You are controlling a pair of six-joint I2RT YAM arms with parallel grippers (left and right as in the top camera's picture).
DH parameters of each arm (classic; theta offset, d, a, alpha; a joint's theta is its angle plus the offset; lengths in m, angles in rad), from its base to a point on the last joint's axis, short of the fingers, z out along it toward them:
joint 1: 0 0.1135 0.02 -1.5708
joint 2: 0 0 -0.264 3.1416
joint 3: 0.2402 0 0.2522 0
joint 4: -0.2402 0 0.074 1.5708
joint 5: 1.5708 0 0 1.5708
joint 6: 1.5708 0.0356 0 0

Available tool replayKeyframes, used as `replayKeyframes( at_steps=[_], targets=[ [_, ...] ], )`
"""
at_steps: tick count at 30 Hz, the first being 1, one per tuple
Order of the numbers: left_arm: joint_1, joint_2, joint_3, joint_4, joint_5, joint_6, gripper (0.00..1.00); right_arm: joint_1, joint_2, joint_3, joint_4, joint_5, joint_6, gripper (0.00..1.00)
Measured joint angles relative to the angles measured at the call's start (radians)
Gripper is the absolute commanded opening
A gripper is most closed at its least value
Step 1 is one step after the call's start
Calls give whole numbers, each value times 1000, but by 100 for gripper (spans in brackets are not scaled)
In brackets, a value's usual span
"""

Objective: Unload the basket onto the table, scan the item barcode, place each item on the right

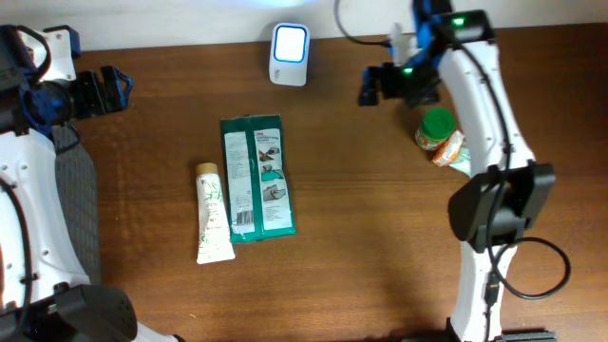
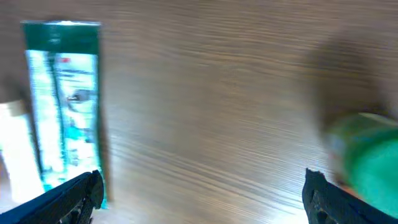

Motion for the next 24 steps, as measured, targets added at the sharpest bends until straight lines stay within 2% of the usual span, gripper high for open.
replayKeyframes(
  at_steps=[1,2,3,6,9,13,17,18,19,20,24],
  targets=[
    [0,0,0,0,0,0,99,50,4,0,16,-19,39,97],
    [0,0,0,0,0,0,99,87,10,0,20,-37,60,91],
    [0,0,0,0,0,0,99,119,21,0,22,-50,70,80],
    [0,0,0,0,0,0,99,243,129,-1,63,-71,112,67],
    [0,0,0,0,0,0,99,305,186,-3,94,-78,145,65],
    [0,0,0,0,0,0,99,308,195,-14,134,-85,168,66],
    [0,0,0,-36,2,0,99,306,201,-146,208,-123,169,66],
    [0,0,0,-55,10,0,47,306,202,-166,218,-130,169,66],
    [0,0,0,-67,42,0,11,306,202,-175,222,-135,169,66],
    [-1,0,0,-69,77,-3,0,306,202,-175,225,-138,169,66],
    [-118,1,0,-79,155,-19,0,304,202,-176,233,-161,168,66]
  ],
)
